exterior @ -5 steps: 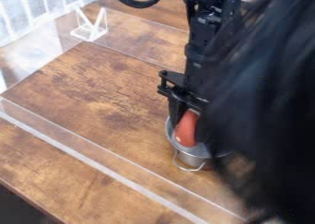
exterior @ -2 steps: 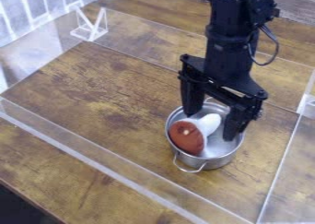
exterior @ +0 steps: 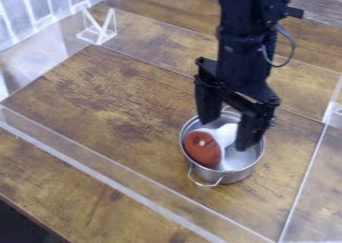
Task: Put the mushroom in the silver pot
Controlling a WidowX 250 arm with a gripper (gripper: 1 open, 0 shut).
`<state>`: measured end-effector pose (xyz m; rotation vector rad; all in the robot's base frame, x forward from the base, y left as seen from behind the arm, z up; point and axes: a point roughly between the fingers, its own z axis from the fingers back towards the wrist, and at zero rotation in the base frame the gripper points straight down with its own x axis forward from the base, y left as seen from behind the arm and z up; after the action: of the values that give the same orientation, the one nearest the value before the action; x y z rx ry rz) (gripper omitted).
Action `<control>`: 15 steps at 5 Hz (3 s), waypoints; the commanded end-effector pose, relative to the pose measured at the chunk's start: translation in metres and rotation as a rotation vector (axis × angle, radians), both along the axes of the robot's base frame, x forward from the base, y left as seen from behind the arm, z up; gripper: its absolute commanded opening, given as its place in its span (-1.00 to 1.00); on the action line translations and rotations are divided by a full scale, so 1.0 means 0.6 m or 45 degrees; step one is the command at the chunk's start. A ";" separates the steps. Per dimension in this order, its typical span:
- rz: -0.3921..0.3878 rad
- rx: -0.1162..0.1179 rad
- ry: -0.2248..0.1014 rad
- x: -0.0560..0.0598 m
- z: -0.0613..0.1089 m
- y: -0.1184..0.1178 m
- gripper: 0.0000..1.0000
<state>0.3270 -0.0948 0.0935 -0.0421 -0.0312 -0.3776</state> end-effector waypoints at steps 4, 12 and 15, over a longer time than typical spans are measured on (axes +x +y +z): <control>0.086 -0.014 -0.152 0.004 0.054 0.032 1.00; 0.476 -0.042 -0.277 0.006 0.029 0.028 1.00; 0.408 -0.051 -0.327 0.012 0.010 -0.005 1.00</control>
<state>0.3325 -0.0961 0.0871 -0.0216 -0.2563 -0.0541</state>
